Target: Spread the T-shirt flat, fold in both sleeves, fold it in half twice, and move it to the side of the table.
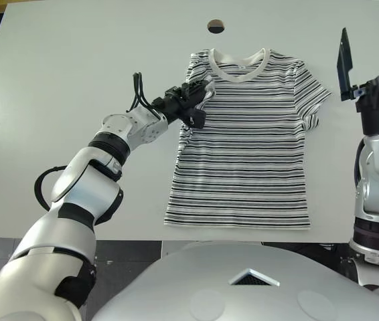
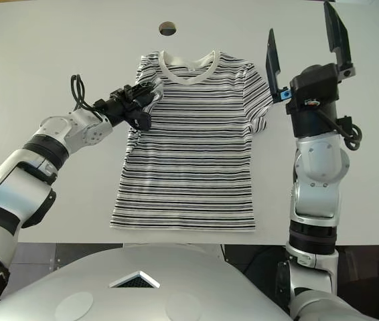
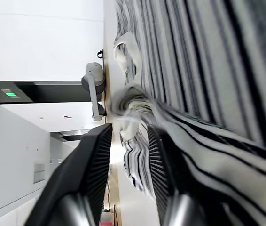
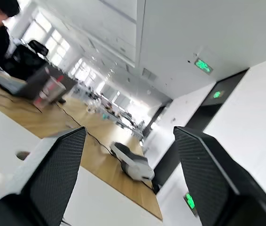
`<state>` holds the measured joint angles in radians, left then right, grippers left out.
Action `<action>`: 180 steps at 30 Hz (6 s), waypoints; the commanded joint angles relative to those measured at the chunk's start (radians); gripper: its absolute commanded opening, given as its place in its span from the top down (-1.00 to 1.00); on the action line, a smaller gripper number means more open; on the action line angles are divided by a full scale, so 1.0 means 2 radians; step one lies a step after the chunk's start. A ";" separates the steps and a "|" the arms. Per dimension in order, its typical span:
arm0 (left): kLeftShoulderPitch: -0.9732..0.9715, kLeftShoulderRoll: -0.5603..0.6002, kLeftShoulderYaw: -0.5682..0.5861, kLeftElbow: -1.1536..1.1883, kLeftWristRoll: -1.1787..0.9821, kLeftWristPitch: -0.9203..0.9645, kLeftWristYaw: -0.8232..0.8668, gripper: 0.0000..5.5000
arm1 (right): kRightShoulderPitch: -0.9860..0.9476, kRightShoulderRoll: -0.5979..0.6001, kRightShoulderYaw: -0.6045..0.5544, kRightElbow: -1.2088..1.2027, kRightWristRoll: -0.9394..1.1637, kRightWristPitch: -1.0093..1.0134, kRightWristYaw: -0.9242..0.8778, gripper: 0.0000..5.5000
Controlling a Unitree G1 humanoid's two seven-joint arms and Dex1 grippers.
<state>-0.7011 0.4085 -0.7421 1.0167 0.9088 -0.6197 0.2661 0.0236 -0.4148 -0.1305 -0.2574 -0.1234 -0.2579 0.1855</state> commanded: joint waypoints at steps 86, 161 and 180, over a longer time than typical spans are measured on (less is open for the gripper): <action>0.176 0.031 0.200 -0.307 -0.123 0.015 -0.034 -0.08 | -0.299 -0.182 0.366 0.547 -0.389 -0.179 -0.274 0.96; 0.513 0.335 0.182 -0.569 -0.327 -0.095 -0.549 0.51 | 0.308 -0.354 0.079 -0.034 -0.125 -0.212 0.272 0.52; 0.523 0.304 0.229 -0.636 -0.515 -0.068 -0.517 0.96 | 0.337 -0.352 0.016 -0.044 0.074 -0.237 0.271 0.96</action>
<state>0.3315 1.0059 -0.3350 -0.2002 -0.0250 -0.7921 -0.7926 0.6798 -1.1160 -0.0399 -0.3109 -0.1188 -0.7394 0.7256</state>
